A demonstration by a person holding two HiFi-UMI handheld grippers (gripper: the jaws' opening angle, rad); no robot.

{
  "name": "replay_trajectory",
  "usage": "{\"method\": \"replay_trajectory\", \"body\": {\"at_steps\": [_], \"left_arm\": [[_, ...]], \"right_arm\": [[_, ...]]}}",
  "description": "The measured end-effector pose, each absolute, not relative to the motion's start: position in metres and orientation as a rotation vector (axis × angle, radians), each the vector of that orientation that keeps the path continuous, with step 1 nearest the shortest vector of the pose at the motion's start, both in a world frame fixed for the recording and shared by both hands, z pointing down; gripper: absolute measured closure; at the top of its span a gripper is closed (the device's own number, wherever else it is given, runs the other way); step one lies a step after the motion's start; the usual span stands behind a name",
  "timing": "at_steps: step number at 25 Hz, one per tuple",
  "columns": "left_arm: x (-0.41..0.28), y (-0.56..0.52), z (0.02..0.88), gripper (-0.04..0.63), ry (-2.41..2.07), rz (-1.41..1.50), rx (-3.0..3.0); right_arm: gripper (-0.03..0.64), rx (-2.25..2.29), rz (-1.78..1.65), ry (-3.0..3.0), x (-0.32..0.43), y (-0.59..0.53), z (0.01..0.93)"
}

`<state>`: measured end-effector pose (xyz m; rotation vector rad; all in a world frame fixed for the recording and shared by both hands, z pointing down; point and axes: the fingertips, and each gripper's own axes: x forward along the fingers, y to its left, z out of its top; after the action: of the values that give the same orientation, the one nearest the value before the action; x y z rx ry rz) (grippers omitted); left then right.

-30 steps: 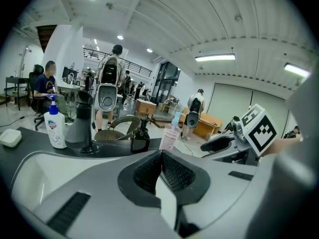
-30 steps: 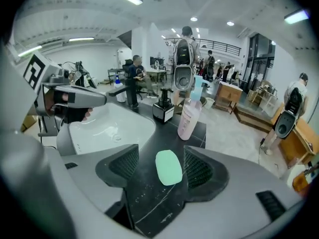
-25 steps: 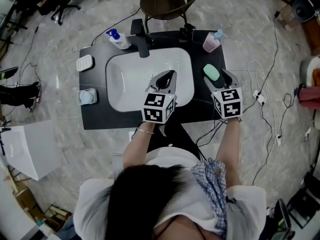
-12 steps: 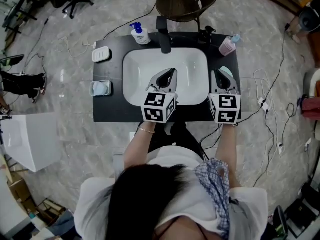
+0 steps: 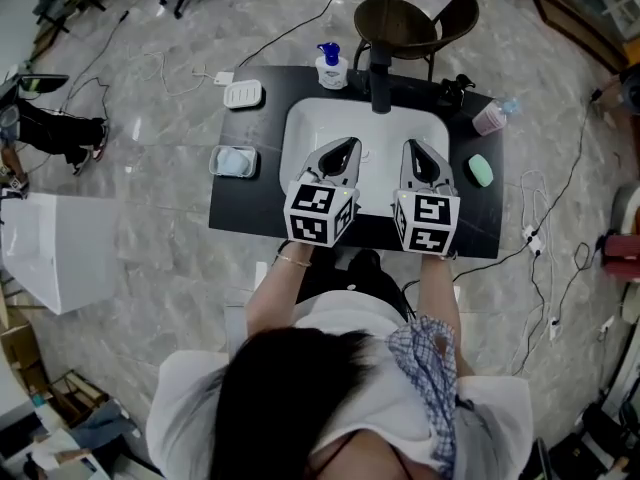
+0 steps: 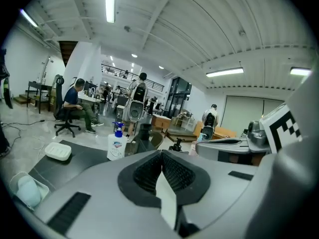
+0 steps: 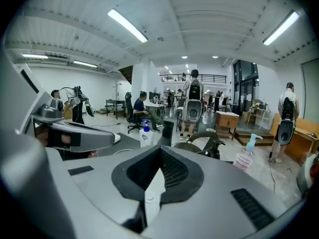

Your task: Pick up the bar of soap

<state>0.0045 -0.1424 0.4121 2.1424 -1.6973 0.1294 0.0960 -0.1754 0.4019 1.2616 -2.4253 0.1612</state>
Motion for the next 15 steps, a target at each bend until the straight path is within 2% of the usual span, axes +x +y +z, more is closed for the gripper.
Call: {"method": "replay_trajectory", "body": {"at_steps": [7, 15], "left_arm": [[-0.036, -0.127, 0.411, 0.584, -1.745, 0.088, 2.087], [-0.059, -0.114, 0.411, 0.586, -1.773, 0.110, 2.080]], "right_arm": [[0.603, 1.167, 0.127, -2.503, 0.027, -0.152, 0.397], [0.603, 1.058, 0.134, -2.526, -0.010, -0.132, 0.402]]}}
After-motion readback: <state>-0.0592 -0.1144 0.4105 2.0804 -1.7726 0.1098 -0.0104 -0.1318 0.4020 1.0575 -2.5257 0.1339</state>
